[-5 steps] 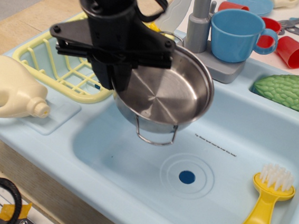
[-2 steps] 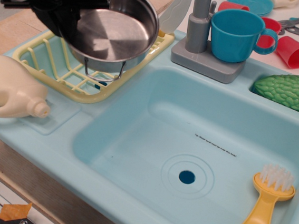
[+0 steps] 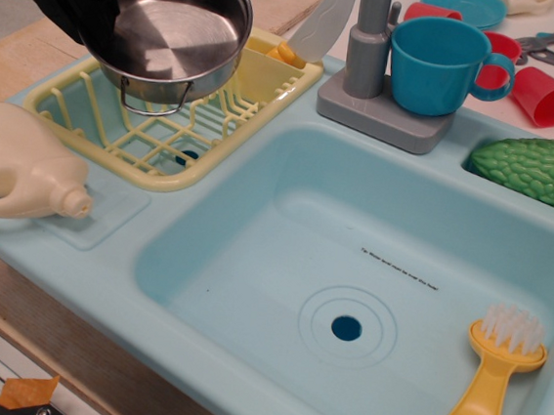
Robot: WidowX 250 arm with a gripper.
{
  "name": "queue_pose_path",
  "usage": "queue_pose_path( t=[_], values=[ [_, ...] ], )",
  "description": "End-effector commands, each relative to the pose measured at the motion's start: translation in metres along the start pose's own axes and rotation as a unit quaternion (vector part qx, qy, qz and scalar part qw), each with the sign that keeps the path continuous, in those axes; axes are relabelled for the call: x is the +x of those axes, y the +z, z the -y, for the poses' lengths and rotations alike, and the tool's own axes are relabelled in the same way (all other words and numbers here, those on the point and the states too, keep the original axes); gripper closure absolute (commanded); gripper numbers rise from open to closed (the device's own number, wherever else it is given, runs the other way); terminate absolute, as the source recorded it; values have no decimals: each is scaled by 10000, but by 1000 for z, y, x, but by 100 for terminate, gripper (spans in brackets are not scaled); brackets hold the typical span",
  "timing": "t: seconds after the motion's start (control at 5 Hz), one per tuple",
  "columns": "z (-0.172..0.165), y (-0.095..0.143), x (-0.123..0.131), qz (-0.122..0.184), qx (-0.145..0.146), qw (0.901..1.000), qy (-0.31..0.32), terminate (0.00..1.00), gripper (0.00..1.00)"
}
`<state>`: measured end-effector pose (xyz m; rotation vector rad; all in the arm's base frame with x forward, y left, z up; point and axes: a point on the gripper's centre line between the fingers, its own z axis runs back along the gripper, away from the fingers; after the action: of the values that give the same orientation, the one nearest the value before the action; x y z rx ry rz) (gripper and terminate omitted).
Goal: Put pot or pan from sink into drying rack
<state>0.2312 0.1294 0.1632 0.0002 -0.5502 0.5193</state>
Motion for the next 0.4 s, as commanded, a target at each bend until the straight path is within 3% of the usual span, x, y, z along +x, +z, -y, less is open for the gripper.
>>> queue_pose_path(
  t=[0.0, 0.2],
  values=[
    [-7, -7, 20, 205, -175, 9996, -109, 0, 100],
    [-8, -16, 24, -38, -361, 9985, -420, 0, 0]
  ],
)
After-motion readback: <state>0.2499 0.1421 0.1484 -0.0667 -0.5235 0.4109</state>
